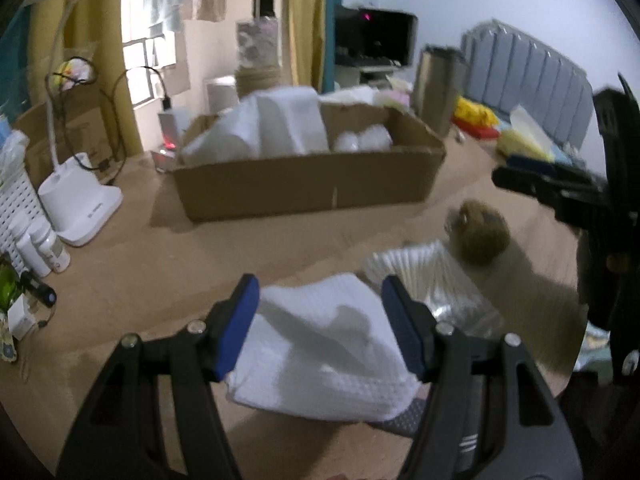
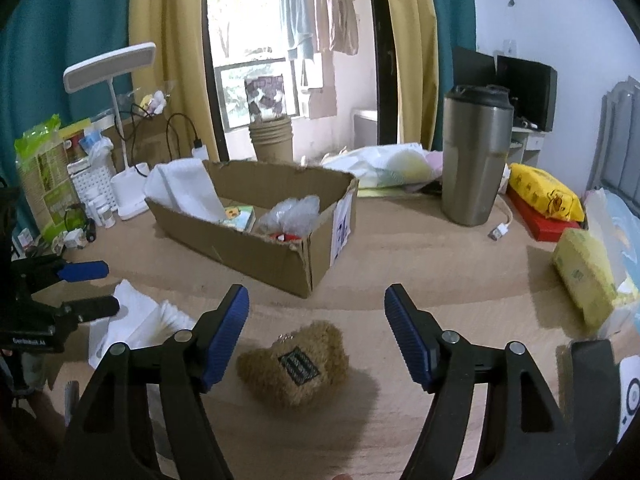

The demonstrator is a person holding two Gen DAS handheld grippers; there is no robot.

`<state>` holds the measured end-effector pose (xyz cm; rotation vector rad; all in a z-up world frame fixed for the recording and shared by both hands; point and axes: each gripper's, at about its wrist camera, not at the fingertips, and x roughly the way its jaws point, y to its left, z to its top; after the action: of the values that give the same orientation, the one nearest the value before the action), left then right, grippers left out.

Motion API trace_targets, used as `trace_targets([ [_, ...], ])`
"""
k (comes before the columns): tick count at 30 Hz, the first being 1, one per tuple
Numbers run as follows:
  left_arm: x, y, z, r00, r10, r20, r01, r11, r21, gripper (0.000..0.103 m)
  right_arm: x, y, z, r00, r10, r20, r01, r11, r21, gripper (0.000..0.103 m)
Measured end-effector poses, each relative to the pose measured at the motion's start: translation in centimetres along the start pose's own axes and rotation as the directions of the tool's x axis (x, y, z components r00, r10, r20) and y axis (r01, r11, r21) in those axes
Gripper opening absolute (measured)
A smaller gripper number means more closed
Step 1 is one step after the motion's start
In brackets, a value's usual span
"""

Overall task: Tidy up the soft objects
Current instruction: 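Move both tools back toward the remaining white towel and brown teddy plush, then grasp the white towel with the left tool while the right tool grasps the brown teddy plush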

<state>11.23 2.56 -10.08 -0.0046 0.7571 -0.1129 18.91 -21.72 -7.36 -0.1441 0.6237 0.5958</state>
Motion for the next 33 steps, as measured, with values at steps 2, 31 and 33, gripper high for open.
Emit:
trace_targets([
  [2,0.4,0.0,-0.2,1.0,-0.023,-0.017,0.023,1.0,0.008,0.065,0.2,0.1,-0.2,1.0,0.004,-0.009,-0.004,1.0,0.001,0.077],
  [31,3.3,0.2,-1.3,0.99,-0.025,-0.14,0.025,1.0,0.001,0.064,3.8,0.4,-1.6,0.973,0.054,-0.225,-0.047,0.998,0.038,0.078],
  [33,3.3,0.2,-1.3,0.99,-0.029,-0.139,0.029,1.0,-0.002,0.063,3.8,0.5,-1.7,0.973,0.051,-0.227,-0.044,0.998,0.036,0.078],
])
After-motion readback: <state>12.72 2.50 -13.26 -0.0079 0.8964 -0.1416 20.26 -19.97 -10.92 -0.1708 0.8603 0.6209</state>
